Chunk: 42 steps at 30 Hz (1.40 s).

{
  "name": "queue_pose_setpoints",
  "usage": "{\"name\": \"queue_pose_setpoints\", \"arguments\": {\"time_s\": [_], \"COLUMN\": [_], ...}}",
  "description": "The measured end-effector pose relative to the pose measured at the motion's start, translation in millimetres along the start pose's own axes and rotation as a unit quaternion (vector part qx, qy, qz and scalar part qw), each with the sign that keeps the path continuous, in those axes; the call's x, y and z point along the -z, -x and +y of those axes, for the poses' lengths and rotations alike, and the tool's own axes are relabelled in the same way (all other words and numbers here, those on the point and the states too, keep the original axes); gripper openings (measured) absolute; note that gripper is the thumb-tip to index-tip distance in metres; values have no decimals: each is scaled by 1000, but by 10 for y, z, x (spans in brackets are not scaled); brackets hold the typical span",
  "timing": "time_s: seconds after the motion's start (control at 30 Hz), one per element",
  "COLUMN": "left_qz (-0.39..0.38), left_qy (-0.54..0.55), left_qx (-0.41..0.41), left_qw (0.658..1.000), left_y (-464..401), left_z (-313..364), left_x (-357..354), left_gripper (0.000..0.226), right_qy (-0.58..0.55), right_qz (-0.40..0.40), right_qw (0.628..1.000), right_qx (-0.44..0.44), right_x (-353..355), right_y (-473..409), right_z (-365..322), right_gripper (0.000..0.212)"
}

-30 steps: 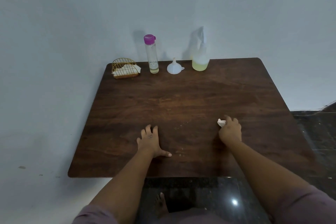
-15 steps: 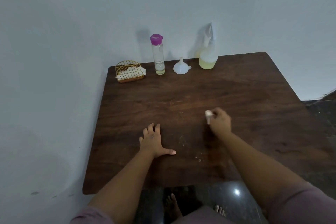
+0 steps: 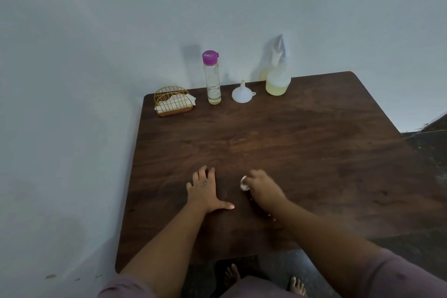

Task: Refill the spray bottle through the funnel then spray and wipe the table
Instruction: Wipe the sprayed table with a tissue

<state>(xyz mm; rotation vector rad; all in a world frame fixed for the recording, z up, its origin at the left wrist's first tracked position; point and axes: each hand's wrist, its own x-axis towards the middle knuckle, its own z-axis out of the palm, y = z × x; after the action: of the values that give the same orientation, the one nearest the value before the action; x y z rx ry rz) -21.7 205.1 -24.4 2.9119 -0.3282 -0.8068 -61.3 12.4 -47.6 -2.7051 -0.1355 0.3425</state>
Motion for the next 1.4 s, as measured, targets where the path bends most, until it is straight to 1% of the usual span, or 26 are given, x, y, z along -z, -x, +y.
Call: {"name": "queue_pose_setpoints", "arguments": {"time_s": [0.07,0.1,0.13,0.17,0.23,0.27,0.3,0.33,0.4,0.43,0.53,0.6,0.67,0.73,0.83,0.9,0.93,0.97,1.0,1.03,1.07,1.1,1.17,1.27,1.33,1.4], "left_qz": [-2,-6,-9,-10,-7,-3,1,5,8,9,12,11,13,13,17,22,24,26,29,33,39,46,54,55,57,53], "left_qy": [-3,-3,-4,-6,-9,-7,-1,4,9,10,13,8,5,7,10,12,13,14,15,20,27,32,32,35,40,38], "left_qx": [0,0,-1,-3,-10,-14,-18,-23,-37,-43,-57,-67,-71,-69,-67,-68,-68,-66,-64,-59,-52,-49,-47,-42,-34,-27], "left_qw": [1000,1000,1000,1000,1000,1000,1000,1000,999,999,998,998,997,998,998,997,997,997,997,998,998,997,997,997,997,997], "left_y": [-15,-18,-20,-20,-21,-24,-27,-36,-59,-67,-85,-101,-113,-132,-155,-174,-187,-198,-213,-227,-235,-235,-214,-167,-137,-123], "left_z": [2,1,-4,-7,6,24,50,80,162,203,335,407,444,471,532,551,548,540,531,526,520,517,504,421,349,272], "left_x": [7,12,18,21,27,30,31,31,29,20,-6,-2,0,7,5,3,0,-2,0,-1,-3,-2,-5,-34,-46,-43], "left_gripper": [136,136,137,136,135,134,133,133,133,133,132,131,131,131,130,130,130,131,131,131,131,130,129,127,126,127], "right_qy": [-70,-126,-183,-239,-332,-346,-330,-293,-204,-175,-138,-62,-1,-2,7,-12,-46,-88,-133,-148,-138,-119,-57,13,29,41], "right_qz": [-7,20,73,134,213,240,257,264,256,248,243,226,225,209,108,50,59,101,155,202,225,229,194,146,124,88], "right_qw": [996,991,980,960,884,847,825,822,834,838,841,864,889,924,981,996,995,987,968,944,925,913,913,929,952,977], "right_qx": [58,49,14,-56,-250,-326,-380,-411,-445,-454,-464,-446,-398,-320,-163,-70,-61,-89,-147,-214,-274,-317,-355,-339,-280,-192], "right_x": [12,53,118,214,469,566,667,747,824,812,745,702,650,541,286,181,198,252,325,421,527,612,715,653,486,253], "right_y": [41,33,16,-5,-14,-10,23,65,184,233,344,372,373,336,245,211,199,189,192,221,269,322,396,296,167,86], "right_z": [-148,-143,-110,-32,241,460,661,859,1157,1270,1446,1452,1342,1115,655,491,498,570,724,924,1142,1353,1600,1352,945,456], "right_gripper": [32,31,28,24,18,15,18,26,43,46,33,28,28,32,35,32,30,30,33,37,40,41,38,33,37,42]}}
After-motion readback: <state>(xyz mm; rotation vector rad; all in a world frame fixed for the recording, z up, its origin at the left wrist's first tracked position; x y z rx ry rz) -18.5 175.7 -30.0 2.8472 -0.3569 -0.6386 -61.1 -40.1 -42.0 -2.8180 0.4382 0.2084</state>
